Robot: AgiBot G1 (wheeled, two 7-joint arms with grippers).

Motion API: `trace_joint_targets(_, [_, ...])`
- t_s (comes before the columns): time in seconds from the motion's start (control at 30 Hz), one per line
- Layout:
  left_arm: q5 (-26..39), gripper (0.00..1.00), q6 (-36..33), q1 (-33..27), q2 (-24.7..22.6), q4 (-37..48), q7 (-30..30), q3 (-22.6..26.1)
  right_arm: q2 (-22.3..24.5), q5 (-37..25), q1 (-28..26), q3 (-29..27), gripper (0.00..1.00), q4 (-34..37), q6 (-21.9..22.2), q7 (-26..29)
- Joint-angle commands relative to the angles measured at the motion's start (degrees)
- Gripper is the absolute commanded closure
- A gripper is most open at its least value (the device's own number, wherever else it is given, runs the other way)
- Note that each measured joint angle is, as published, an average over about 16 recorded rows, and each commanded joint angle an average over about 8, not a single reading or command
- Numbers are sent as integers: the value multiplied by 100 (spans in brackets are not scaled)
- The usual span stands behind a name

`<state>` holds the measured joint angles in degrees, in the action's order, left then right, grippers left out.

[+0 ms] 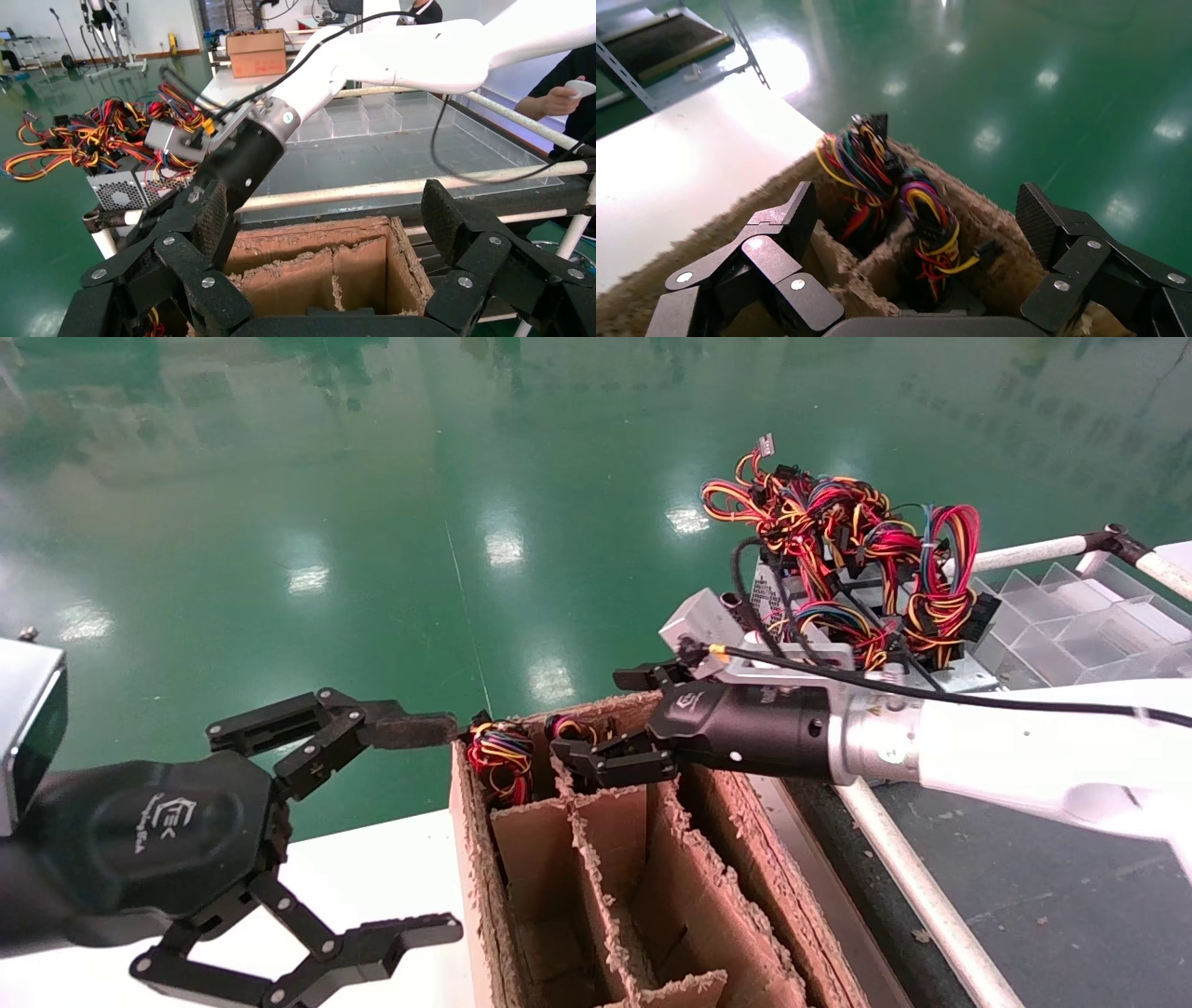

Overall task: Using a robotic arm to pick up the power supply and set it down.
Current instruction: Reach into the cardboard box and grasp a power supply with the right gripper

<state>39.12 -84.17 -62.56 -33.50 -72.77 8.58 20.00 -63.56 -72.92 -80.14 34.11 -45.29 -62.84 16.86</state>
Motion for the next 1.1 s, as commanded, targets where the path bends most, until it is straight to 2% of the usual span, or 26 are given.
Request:
trace_joint_targets(0.03, [0,0,0,0,0,0,0,0,-169,-93,-172,88,0,372,-76,-38])
trace_joint_targets(0.07, [0,0,0,0,0,0,0,0,-231,-104,-200,94,3,486,-72,-139])
trace_joint_targets(0.3, [-1,0,0,0,0,0,0,1,-515,-121,-205,54,89,887,103,-922])
trace_joint_targets(0.33, [-1,0,0,0,0,0,0,1,-538,-121,-196,46,99,915,131,-1002])
trace_joint_targets(0.73, [-1,0,1,-1,1,0,-1,2,-697,-151,-162,27,100,1123,272,-1518])
trace_joint_targets(1.1, [-2,0,1,-1,1,0,-1,3,-715,-144,-40,35,100,1138,249,-1677])
